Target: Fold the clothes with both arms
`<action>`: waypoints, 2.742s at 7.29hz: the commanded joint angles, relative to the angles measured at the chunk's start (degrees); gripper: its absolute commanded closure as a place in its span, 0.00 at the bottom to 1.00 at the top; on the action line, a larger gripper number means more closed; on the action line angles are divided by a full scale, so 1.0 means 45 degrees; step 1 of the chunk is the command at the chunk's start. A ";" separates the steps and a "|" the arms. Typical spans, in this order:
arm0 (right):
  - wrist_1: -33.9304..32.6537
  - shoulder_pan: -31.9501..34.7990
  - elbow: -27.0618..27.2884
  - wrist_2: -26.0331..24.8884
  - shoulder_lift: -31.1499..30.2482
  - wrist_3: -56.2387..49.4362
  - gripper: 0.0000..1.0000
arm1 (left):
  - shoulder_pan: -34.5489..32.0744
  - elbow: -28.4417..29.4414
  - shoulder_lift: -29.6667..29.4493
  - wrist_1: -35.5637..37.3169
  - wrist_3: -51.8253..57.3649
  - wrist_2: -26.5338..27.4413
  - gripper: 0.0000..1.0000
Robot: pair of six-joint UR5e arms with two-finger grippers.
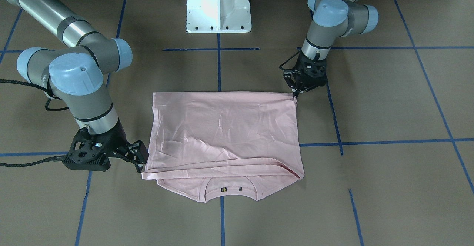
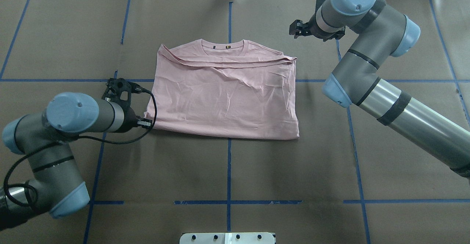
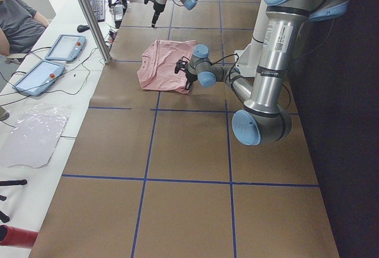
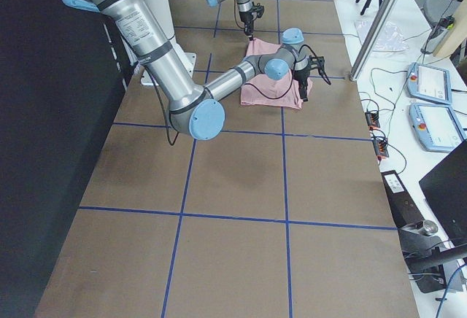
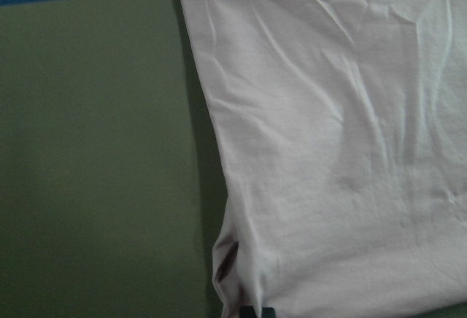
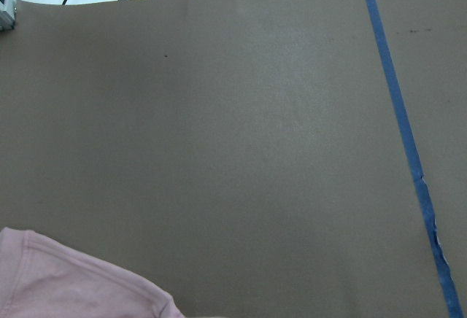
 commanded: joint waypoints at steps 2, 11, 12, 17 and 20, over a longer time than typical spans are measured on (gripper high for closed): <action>0.0000 -0.0028 0.0000 -0.0039 -0.0009 0.0058 0.00 | -0.3569 0.4294 -0.2513 -0.0188 0.3852 -0.0029 1.00; -0.0098 -0.1740 -0.0892 -0.0446 0.1782 0.2008 0.13 | -0.5258 0.8307 -0.4738 -0.4096 0.4211 -0.1220 0.00; -0.0175 -0.2366 -0.1537 -0.0932 0.2407 0.2746 0.15 | -0.5219 0.8184 -0.4697 -0.4095 0.4172 -0.1220 0.00; -0.0977 -0.3913 -0.3241 -0.2147 0.3994 0.3648 0.41 | -0.5121 0.8163 -0.4678 -0.4115 0.4171 -0.1220 0.00; -0.0996 -0.4324 -0.3282 -0.2421 0.4112 0.4023 0.54 | -0.5121 0.8144 -0.4639 -0.4153 0.4171 -0.1220 0.00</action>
